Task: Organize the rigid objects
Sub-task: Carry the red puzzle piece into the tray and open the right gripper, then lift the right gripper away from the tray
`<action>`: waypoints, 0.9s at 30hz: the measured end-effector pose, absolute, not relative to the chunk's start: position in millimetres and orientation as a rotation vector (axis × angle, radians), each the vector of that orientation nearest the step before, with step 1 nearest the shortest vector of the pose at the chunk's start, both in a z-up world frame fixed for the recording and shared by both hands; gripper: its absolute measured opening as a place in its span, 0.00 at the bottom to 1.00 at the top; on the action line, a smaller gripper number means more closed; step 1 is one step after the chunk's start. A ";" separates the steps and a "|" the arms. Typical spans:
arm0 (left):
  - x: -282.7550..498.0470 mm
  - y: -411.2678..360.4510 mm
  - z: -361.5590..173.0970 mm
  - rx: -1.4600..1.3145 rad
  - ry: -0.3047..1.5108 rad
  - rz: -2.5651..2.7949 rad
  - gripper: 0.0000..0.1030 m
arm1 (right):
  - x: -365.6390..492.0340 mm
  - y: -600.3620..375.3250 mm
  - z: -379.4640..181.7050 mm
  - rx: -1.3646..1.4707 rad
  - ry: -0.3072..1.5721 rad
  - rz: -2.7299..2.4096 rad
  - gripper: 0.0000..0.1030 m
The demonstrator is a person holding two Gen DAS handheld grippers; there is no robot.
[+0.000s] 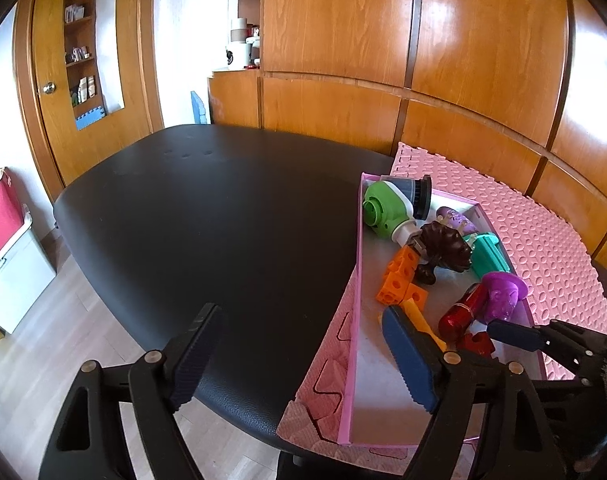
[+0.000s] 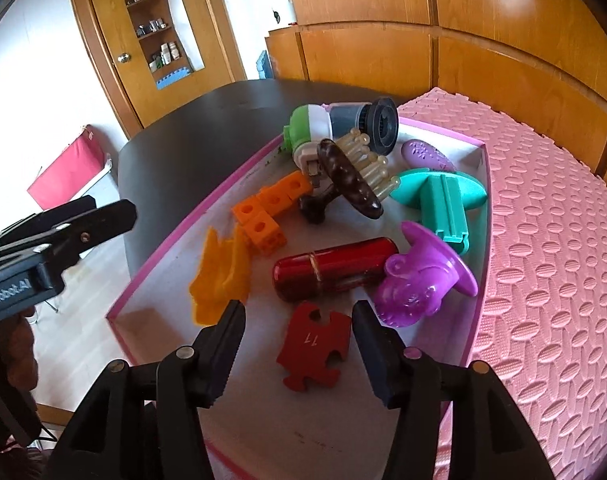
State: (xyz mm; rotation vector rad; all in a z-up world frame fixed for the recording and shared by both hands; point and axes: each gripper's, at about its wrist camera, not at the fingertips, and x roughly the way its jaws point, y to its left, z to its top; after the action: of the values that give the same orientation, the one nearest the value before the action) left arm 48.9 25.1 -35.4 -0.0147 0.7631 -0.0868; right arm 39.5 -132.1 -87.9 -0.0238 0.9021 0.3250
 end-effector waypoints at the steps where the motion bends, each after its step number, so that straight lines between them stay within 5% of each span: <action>1: 47.7 23.8 -34.3 -0.009 0.759 -0.087 0.81 | 36.2 -129.9 -84.4 -0.026 0.889 0.327 0.54; 10: 34.9 13.4 -25.0 0.015 0.719 -0.087 0.88 | 10.4 -123.7 -63.3 -0.057 0.764 0.219 0.54; 13: 28.7 9.9 -21.9 0.010 0.710 -0.087 0.99 | 2.0 -127.5 -55.1 -0.063 0.711 0.136 0.54; 27: 9.6 -5.1 -16.9 0.028 0.697 -0.095 1.00 | -5.5 -146.6 -44.5 -0.022 0.669 -0.032 0.54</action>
State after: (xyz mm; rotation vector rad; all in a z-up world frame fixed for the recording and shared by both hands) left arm 9.6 -5.1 -16.9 0.0284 0.6965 -0.0953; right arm -5.5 -146.6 -44.5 -0.0216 0.6691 -0.0322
